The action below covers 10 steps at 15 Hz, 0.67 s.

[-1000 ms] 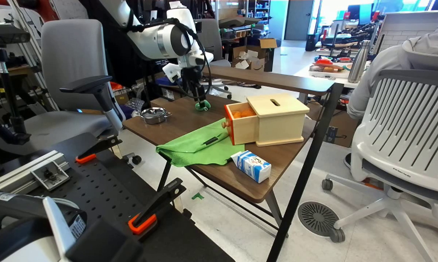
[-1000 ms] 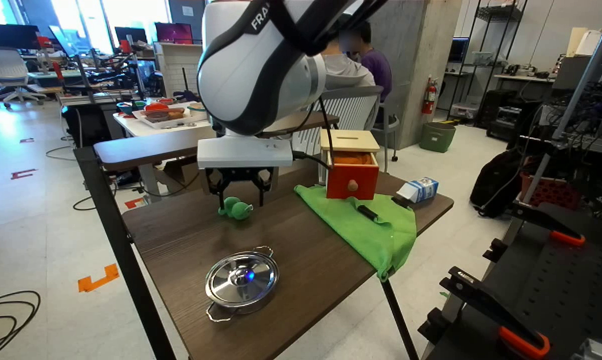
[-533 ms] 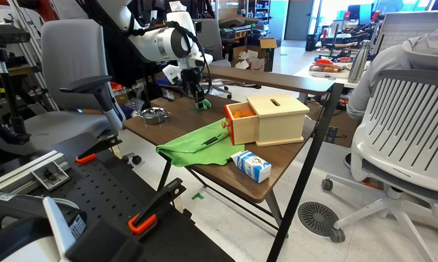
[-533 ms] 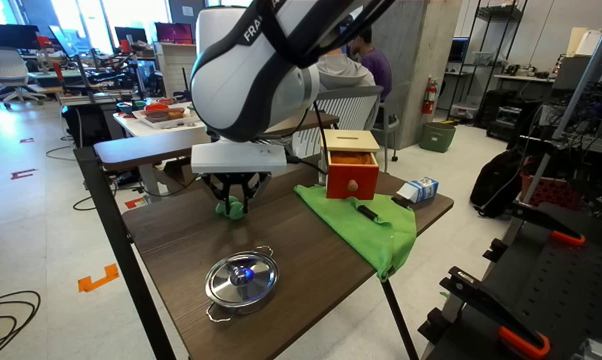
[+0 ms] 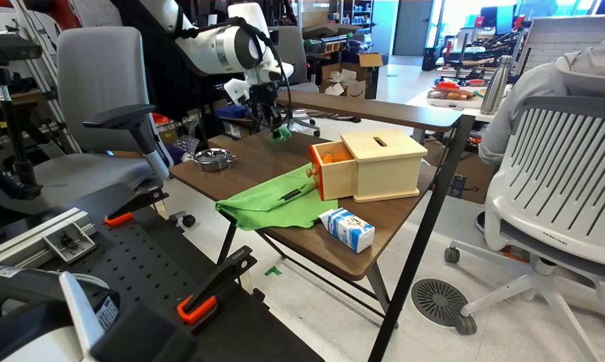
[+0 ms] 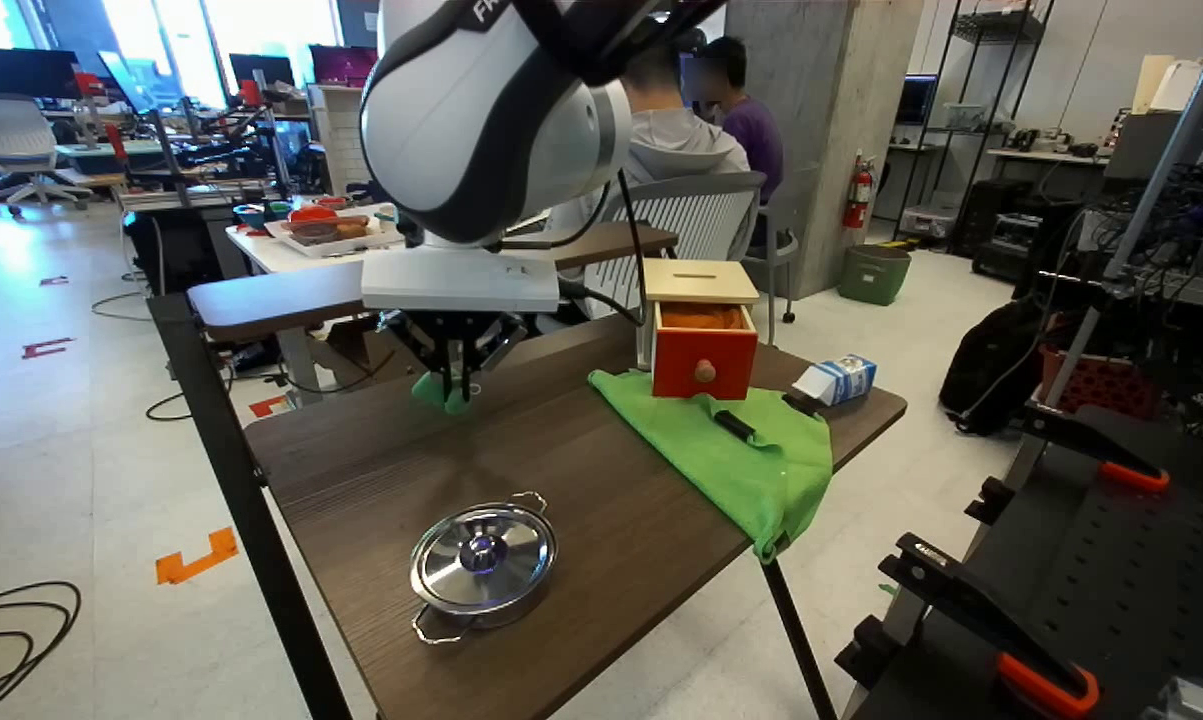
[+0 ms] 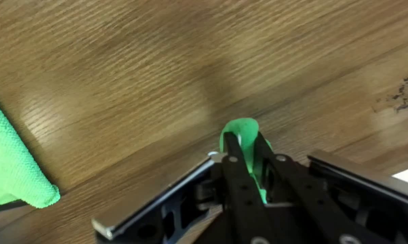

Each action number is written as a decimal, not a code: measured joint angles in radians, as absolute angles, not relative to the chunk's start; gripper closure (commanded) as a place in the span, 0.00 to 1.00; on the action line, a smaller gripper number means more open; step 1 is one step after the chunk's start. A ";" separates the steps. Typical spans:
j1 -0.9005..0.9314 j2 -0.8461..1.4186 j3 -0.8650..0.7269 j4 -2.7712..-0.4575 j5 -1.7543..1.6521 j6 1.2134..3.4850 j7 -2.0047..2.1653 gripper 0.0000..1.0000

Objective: Put the green object in the drawer on the table

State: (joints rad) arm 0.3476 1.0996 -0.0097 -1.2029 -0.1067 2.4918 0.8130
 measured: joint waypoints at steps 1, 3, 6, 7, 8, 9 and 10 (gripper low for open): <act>0.347 1.075 -0.009 -1.222 -0.107 2.493 0.813 0.97; 0.347 1.010 -0.011 -1.281 -0.107 2.495 0.813 0.97; 0.347 0.893 -0.024 -1.412 -0.110 2.508 0.780 0.97; 0.346 0.855 -0.029 -1.458 -0.111 2.515 0.759 0.97; 0.343 0.816 -0.033 -1.507 -0.111 2.526 0.736 0.97; 0.338 0.779 -0.037 -1.557 -0.111 2.542 0.713 0.97; 0.331 0.744 -0.040 -1.607 -0.111 2.560 0.690 0.97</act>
